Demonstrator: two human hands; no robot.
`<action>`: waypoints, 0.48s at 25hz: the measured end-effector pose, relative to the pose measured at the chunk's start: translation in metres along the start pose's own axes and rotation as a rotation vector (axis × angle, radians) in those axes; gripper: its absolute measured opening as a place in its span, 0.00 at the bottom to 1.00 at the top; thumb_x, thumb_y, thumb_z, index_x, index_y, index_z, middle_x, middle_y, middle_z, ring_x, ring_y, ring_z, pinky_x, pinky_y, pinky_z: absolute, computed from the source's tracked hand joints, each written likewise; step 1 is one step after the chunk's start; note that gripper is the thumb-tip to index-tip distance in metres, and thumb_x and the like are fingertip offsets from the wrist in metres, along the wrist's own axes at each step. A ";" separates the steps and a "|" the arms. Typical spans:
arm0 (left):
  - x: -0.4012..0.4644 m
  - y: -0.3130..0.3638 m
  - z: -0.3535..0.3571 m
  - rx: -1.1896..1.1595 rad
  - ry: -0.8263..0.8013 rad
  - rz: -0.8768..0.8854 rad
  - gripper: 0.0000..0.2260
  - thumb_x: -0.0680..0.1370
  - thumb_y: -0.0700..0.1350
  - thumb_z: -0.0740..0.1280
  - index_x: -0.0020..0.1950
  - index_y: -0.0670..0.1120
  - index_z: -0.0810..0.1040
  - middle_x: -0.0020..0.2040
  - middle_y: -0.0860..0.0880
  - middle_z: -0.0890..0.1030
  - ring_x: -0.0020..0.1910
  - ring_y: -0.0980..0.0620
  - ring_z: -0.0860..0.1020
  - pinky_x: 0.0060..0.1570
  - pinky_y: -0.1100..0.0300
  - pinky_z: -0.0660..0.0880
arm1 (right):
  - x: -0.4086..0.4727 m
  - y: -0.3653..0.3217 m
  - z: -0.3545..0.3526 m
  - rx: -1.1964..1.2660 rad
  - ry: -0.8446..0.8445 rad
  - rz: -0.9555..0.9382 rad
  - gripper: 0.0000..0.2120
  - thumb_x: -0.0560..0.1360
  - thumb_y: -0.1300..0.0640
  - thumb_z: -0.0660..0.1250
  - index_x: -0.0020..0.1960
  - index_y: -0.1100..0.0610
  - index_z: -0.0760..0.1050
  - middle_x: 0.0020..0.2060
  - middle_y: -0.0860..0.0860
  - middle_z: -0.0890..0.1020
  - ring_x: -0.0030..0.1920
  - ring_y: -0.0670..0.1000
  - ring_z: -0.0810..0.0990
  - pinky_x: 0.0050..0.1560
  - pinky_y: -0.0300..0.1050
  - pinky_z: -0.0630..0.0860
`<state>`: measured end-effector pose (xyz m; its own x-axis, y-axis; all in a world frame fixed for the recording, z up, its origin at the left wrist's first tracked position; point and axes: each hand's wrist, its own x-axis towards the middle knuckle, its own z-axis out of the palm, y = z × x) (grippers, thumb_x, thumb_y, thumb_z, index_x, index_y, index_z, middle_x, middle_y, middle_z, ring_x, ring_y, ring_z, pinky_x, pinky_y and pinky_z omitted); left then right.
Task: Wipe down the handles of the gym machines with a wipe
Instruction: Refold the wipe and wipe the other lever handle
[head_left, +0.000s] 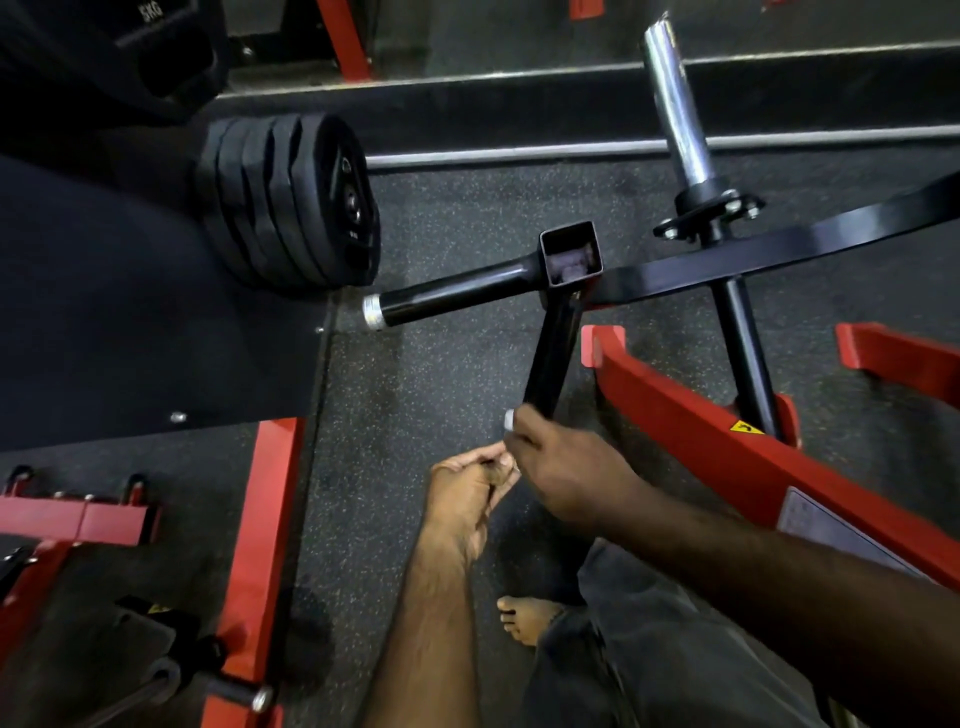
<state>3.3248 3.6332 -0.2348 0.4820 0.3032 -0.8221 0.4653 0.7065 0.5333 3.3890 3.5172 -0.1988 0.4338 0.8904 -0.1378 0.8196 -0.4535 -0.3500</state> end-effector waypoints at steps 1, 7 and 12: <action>-0.001 0.001 0.001 -0.002 -0.002 -0.003 0.11 0.76 0.24 0.61 0.52 0.32 0.80 0.35 0.46 0.85 0.34 0.55 0.84 0.38 0.65 0.81 | 0.000 0.005 -0.003 -0.022 -0.018 -0.056 0.11 0.84 0.49 0.51 0.57 0.54 0.67 0.54 0.51 0.71 0.45 0.60 0.79 0.39 0.56 0.74; -0.002 0.002 0.001 0.003 -0.003 -0.003 0.11 0.76 0.24 0.62 0.48 0.35 0.81 0.37 0.45 0.86 0.36 0.54 0.85 0.36 0.66 0.80 | 0.027 0.048 -0.045 -0.002 0.482 0.424 0.07 0.80 0.54 0.62 0.54 0.56 0.74 0.49 0.56 0.75 0.36 0.61 0.77 0.30 0.50 0.74; 0.000 0.008 0.002 0.092 0.007 -0.009 0.13 0.76 0.23 0.61 0.44 0.36 0.81 0.33 0.46 0.85 0.33 0.55 0.83 0.37 0.65 0.81 | -0.005 0.012 0.000 -0.073 0.096 -0.014 0.21 0.78 0.43 0.42 0.59 0.49 0.67 0.50 0.52 0.78 0.45 0.58 0.78 0.38 0.48 0.67</action>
<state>3.3298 3.6375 -0.2305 0.4724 0.3014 -0.8282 0.5359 0.6478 0.5414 3.3964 3.5074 -0.2022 0.4528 0.8906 -0.0424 0.8495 -0.4454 -0.2828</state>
